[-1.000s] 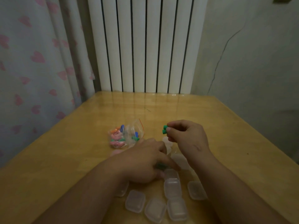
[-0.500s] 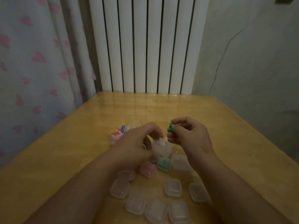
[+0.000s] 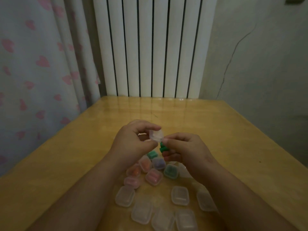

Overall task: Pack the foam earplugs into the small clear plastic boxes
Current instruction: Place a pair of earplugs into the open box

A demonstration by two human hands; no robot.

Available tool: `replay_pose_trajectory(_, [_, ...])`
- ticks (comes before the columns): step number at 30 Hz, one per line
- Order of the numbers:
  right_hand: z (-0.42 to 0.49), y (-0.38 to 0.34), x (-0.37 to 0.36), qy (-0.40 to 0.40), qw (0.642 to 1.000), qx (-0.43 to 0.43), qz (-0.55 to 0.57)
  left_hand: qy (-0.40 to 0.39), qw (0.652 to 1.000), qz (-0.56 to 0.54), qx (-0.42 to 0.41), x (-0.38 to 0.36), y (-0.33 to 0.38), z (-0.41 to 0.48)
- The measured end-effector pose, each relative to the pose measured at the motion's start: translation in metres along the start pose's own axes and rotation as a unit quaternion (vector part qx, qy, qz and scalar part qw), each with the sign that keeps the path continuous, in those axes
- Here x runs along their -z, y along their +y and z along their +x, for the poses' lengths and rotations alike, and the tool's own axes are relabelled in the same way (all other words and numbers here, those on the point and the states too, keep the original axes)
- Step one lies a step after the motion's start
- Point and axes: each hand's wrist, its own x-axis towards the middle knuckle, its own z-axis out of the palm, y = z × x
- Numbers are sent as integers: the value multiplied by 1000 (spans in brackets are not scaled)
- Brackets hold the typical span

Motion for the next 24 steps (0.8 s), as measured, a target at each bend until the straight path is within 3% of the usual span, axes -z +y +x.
replay_pose_trajectory(5, [1,3,1,16,1000,8,-15,-29,999,-30,-3,1,3,-2])
replay_pose_trajectory(8, [2,3,1,27,999,9,-38,-32,998,-47,38,2,4,-2])
replay_pose_trajectory(19, [3,6,-1,21,997,12,-69,-29,998,-21,54,0,4,-1])
replay_pose_trajectory(24, [5,6,1,45,997,17,-58,-15,996,-61,69,3,0,1])
